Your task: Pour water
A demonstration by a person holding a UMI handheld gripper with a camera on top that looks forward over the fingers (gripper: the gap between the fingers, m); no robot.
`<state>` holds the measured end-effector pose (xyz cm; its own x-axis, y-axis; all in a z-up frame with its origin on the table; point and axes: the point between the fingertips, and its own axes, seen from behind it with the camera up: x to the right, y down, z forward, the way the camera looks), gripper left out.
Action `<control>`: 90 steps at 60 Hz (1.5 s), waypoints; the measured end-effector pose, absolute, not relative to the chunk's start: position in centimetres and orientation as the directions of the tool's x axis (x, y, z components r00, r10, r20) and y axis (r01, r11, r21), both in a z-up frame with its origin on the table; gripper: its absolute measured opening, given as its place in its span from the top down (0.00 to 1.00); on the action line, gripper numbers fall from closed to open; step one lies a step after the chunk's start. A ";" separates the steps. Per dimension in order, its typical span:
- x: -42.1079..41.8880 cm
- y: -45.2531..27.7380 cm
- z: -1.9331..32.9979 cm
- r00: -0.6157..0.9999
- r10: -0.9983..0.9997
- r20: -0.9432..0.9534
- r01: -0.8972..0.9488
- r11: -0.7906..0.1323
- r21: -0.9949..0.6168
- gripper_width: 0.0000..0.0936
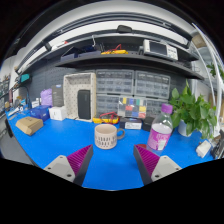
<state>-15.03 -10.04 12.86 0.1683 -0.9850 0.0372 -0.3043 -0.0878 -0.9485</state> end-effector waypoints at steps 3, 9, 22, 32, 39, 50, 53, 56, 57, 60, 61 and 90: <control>-15.4 -11.2 12.2 0.152 -0.988 0.033 -0.301 -0.078 -0.950 0.11; -15.4 -13.8 10.5 0.107 -0.994 0.030 -0.295 -0.061 -0.953 0.11; -15.8 -21.4 6.8 0.003 -1.000 0.006 -0.323 -0.007 -0.947 0.12; -12.6 -23.0 8.0 0.004 -1.000 -0.010 -0.272 0.009 -0.962 0.12; -9.9 -23.5 10.1 0.006 -1.000 -0.005 -0.196 0.004 -0.981 0.09; -7.0 -23.6 11.4 0.011 -1.000 -0.008 -0.161 0.006 -0.987 0.12; -6.5 -23.5 11.7 0.013 -1.000 -0.017 -0.149 0.015 -0.989 0.21; -6.1 -23.4 12.1 0.012 -1.000 -0.022 -0.128 0.021 -0.992 0.35; -6.1 -23.4 12.2 0.013 -1.000 -0.020 -0.123 0.018 -0.992 0.38; -5.9 -23.1 12.3 0.015 -1.000 -0.005 -0.116 0.004 -0.993 0.45; -5.9 -23.0 12.3 0.019 -1.000 -0.001 -0.115 -0.001 -0.993 0.46; -6.0 -22.7 12.3 0.024 -0.999 0.044 -0.115 -0.047 -0.992 0.63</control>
<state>-6.00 -22.65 12.26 0.0241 -0.9987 0.0442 -0.1147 -0.0467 -0.9923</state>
